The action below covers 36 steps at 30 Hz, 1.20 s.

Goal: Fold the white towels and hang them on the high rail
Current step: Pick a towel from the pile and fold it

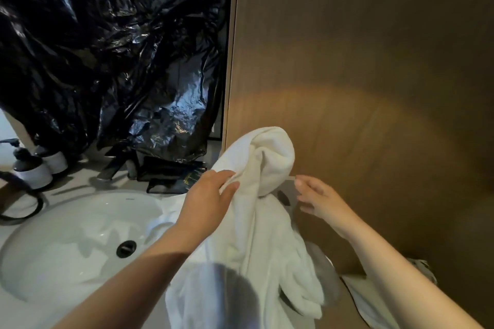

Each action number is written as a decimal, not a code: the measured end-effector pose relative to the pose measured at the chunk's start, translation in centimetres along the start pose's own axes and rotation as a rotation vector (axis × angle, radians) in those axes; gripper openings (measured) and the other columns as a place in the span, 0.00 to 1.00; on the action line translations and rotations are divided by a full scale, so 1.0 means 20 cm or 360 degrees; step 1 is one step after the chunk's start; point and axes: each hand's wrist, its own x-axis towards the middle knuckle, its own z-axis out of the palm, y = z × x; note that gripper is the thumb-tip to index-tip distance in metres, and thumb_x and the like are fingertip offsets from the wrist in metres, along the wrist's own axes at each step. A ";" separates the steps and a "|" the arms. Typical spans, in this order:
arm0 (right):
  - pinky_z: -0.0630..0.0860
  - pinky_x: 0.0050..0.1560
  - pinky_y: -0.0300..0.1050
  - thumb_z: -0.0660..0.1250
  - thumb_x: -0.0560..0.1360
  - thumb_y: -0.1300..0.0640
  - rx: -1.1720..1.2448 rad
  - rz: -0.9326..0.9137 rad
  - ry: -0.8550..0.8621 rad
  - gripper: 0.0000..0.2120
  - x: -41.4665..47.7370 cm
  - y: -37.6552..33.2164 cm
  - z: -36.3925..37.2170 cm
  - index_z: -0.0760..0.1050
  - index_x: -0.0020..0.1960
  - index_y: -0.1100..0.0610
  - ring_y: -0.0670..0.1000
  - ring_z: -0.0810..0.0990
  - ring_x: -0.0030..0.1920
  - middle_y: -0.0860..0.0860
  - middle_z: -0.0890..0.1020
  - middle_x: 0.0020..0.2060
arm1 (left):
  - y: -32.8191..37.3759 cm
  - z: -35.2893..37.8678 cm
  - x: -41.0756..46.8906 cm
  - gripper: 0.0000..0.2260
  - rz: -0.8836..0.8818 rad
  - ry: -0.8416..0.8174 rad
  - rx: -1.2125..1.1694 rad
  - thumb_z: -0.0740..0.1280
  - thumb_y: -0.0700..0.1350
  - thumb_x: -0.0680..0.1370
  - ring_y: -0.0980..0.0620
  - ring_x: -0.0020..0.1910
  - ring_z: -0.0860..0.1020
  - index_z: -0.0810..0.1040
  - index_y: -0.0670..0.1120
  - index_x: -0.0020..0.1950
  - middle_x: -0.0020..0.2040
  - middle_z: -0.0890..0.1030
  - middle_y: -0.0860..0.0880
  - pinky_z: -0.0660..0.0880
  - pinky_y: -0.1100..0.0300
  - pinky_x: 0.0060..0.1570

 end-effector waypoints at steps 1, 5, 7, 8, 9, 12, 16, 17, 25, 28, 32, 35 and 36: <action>0.76 0.53 0.38 0.63 0.77 0.41 0.0052 0.0058 -0.0006 0.19 -0.01 0.05 -0.01 0.70 0.65 0.46 0.44 0.78 0.57 0.41 0.76 0.58 | 0.00 0.03 0.01 0.17 -0.0045 0.0028 0.0051 0.69 0.56 0.76 0.46 0.57 0.72 0.79 0.51 0.62 0.57 0.75 0.46 0.66 0.60 0.53; 0.77 0.57 0.44 0.64 0.78 0.44 0.0112 0.0179 -0.0032 0.18 -0.01 0.16 0.01 0.71 0.65 0.48 0.45 0.78 0.58 0.45 0.78 0.60 | -0.02 0.15 0.00 0.37 -0.0165 -0.0178 0.0045 0.76 0.64 0.63 0.45 0.71 0.60 0.67 0.58 0.69 0.73 0.58 0.48 0.63 0.50 0.70; 0.77 0.61 0.50 0.65 0.79 0.46 0.0063 0.0172 -0.0054 0.19 -0.01 0.20 0.05 0.73 0.67 0.51 0.47 0.79 0.59 0.48 0.79 0.60 | -0.05 0.20 -0.01 0.41 -0.0208 -0.0321 -0.0016 0.77 0.60 0.63 0.47 0.66 0.68 0.60 0.59 0.71 0.69 0.62 0.48 0.69 0.52 0.65; 0.77 0.62 0.52 0.65 0.79 0.47 0.0044 0.0158 -0.0073 0.18 -0.01 0.22 0.07 0.74 0.67 0.50 0.49 0.79 0.59 0.49 0.79 0.60 | -0.07 0.22 0.00 0.40 -0.0206 -0.0357 0.0035 0.76 0.56 0.66 0.47 0.61 0.71 0.58 0.59 0.72 0.65 0.66 0.46 0.71 0.55 0.61; 0.76 0.64 0.53 0.65 0.79 0.47 0.0033 0.0147 -0.0096 0.17 -0.01 0.24 0.09 0.75 0.66 0.48 0.48 0.80 0.59 0.48 0.79 0.60 | -0.09 0.24 0.00 0.38 -0.0187 -0.0375 0.0121 0.74 0.53 0.68 0.46 0.58 0.74 0.58 0.58 0.73 0.62 0.69 0.46 0.71 0.57 0.55; 0.71 0.70 0.52 0.66 0.78 0.43 0.0012 0.0131 -0.0157 0.18 -0.02 0.27 0.14 0.75 0.67 0.43 0.44 0.75 0.65 0.44 0.76 0.65 | -0.14 0.22 0.03 0.28 -0.0134 -0.0357 0.0189 0.68 0.44 0.74 0.49 0.49 0.75 0.63 0.54 0.72 0.53 0.75 0.49 0.67 0.61 0.45; 0.67 0.73 0.53 0.67 0.75 0.40 0.0076 0.0143 -0.0197 0.28 -0.03 0.26 0.17 0.70 0.72 0.46 0.45 0.68 0.71 0.44 0.70 0.71 | -0.19 0.11 0.03 0.24 -0.0128 -0.0234 -0.0056 0.68 0.43 0.75 0.50 0.46 0.77 0.66 0.55 0.69 0.51 0.80 0.48 0.71 0.58 0.43; 0.66 0.73 0.53 0.66 0.75 0.40 0.0071 0.0138 -0.0210 0.28 -0.04 0.26 0.18 0.68 0.73 0.47 0.45 0.68 0.72 0.44 0.69 0.72 | -0.18 0.07 0.03 0.23 -0.0086 -0.0171 -0.0087 0.68 0.42 0.75 0.50 0.45 0.78 0.67 0.55 0.68 0.49 0.81 0.48 0.72 0.60 0.41; 0.69 0.62 0.46 0.68 0.66 0.32 0.0145 0.0167 -0.0249 0.45 0.04 0.07 0.14 0.56 0.78 0.42 0.46 0.71 0.68 0.47 0.66 0.74 | -0.05 -0.26 0.12 0.21 0.0163 0.0100 -0.0012 0.67 0.45 0.77 0.53 0.43 0.77 0.66 0.60 0.66 0.46 0.80 0.52 0.72 0.58 0.40; 0.74 0.46 0.38 0.67 0.73 0.38 0.0087 0.0211 -0.0362 0.35 0.04 0.05 0.21 0.62 0.76 0.46 0.34 0.76 0.43 0.47 0.67 0.74 | -0.01 -0.39 0.17 0.21 0.0193 0.0215 -0.0009 0.67 0.45 0.77 0.62 0.42 0.75 0.67 0.60 0.67 0.47 0.79 0.56 0.69 0.66 0.40; 0.65 0.67 0.41 0.68 0.69 0.35 0.0021 0.0124 -0.0317 0.40 0.01 0.04 0.27 0.62 0.77 0.47 0.44 0.66 0.72 0.46 0.64 0.76 | 0.01 -0.52 0.20 0.22 0.0230 0.0263 -0.0026 0.68 0.44 0.76 0.66 0.42 0.74 0.68 0.60 0.67 0.46 0.77 0.61 0.67 0.76 0.41; 0.62 0.63 0.40 0.68 0.66 0.32 0.0040 0.0028 -0.0208 0.47 0.00 -0.09 0.26 0.55 0.79 0.46 0.47 0.61 0.75 0.44 0.61 0.76 | 0.02 -0.55 0.15 0.22 0.0280 0.0229 -0.0011 0.68 0.44 0.77 0.56 0.48 0.75 0.68 0.57 0.69 0.51 0.78 0.57 0.66 0.74 0.44; 0.63 0.63 0.41 0.69 0.65 0.32 0.0050 -0.0026 -0.0156 0.49 0.01 -0.15 0.26 0.52 0.80 0.46 0.48 0.60 0.76 0.44 0.61 0.76 | 0.03 -0.55 0.14 0.22 0.0301 0.0232 -0.0031 0.68 0.43 0.77 0.55 0.50 0.75 0.68 0.57 0.68 0.52 0.78 0.57 0.67 0.72 0.45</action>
